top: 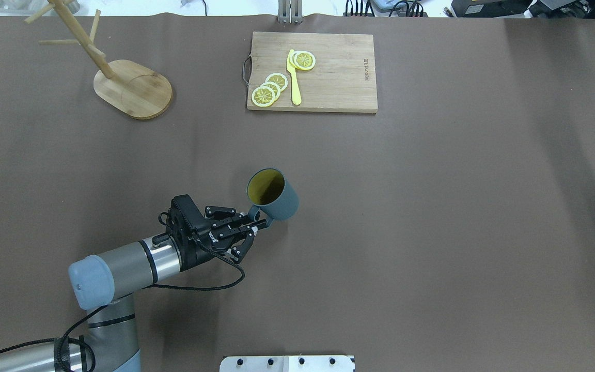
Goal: Hang cup on storage rack
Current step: 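Lift the mug by its handle with the left gripper toward the wooden stand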
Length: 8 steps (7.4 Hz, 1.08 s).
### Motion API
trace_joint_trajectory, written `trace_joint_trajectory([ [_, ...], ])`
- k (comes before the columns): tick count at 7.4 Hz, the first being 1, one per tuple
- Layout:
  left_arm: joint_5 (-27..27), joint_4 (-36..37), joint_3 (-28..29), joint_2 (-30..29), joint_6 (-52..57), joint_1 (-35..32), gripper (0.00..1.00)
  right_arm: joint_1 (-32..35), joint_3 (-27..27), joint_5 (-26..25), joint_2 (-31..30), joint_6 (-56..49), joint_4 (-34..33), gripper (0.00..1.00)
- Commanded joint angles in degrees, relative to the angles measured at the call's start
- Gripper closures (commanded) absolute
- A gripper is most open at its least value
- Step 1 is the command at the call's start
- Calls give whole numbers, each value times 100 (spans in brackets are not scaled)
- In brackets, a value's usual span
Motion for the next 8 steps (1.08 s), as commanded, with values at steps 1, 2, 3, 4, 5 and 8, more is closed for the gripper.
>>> trace_joint_trajectory([
  [1, 392, -23, -103, -17, -195, -155, 100, 0, 13, 3, -1, 23, 9, 0],
  [2, 340, -6, -147, -43, -395, -548, 100, 0, 48, 3, -10, 32, 9, 0],
  [3, 314, 38, -156, -52, -659, -926, 100, 0, 75, -6, -10, 32, 9, 0],
  [4, -69, 47, -130, -87, -1514, -1321, 100, 0, 92, -23, -10, 32, 9, 0],
  [5, -717, 47, -121, -96, -2688, -1752, 100, 0, 136, -67, -10, 41, 9, 0],
  [8, -1232, 38, -7, -96, -4486, -2536, 100, 0, 294, -146, -27, 41, 9, 0],
])
